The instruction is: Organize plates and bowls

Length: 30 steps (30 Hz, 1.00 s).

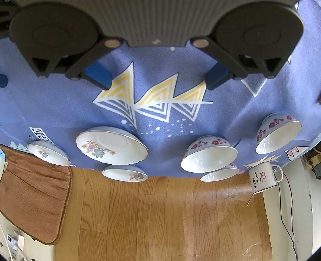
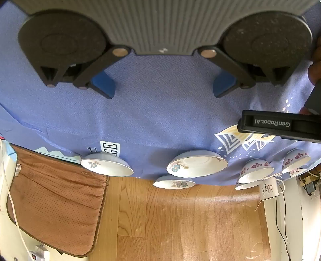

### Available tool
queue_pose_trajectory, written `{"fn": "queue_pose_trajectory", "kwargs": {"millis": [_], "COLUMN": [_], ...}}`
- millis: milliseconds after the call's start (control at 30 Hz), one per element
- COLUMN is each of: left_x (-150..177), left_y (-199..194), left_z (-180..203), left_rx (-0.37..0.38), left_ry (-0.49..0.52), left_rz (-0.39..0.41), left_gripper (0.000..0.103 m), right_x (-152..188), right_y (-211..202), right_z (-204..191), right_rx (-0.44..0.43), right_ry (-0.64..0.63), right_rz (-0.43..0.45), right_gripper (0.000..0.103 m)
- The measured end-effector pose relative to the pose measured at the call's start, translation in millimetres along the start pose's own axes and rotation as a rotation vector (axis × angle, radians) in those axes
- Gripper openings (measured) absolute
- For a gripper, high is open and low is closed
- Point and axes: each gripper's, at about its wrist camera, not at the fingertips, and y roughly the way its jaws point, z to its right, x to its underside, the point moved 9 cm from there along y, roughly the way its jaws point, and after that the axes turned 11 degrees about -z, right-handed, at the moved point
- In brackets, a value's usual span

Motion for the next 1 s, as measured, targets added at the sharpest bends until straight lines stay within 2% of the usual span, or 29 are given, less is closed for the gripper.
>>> {"fn": "queue_pose_trajectory", "kwargs": {"millis": [433, 600, 700, 767, 900, 1000], "left_x": [0.1, 2.1, 4.9, 3.1, -4.4, -9.8], "left_y": [-1.9, -4.6, -8.9, -14.5, -33.0, -44.8], "left_z": [1.7, -4.2, -8.1, -12.6, -26.2, -43.2], "left_rx": [-0.002, 0.059, 0.084, 0.09, 0.091, 0.032], "left_ry": [-0.001, 0.065, 0.05, 0.027, -0.004, -0.022], "left_rz": [0.002, -0.011, 0.003, 0.033, 0.15, 0.232], "left_gripper": [0.103, 0.103, 0.103, 0.103, 0.103, 0.103], "right_x": [-0.6, 0.9, 0.7, 0.9, 0.0, -8.6], "right_y": [1.7, 0.5, 0.2, -0.1, -6.2, -14.7], "right_z": [1.4, 0.6, 0.9, 0.8, 1.1, 0.0], "right_rx": [0.005, 0.015, 0.013, 0.014, 0.025, 0.032], "right_ry": [0.007, 0.017, 0.018, 0.018, 0.018, 0.019], "right_rz": [-0.003, -0.006, -0.006, -0.006, 0.02, 0.084], "right_gripper": [0.103, 0.103, 0.103, 0.103, 0.103, 0.103]}}
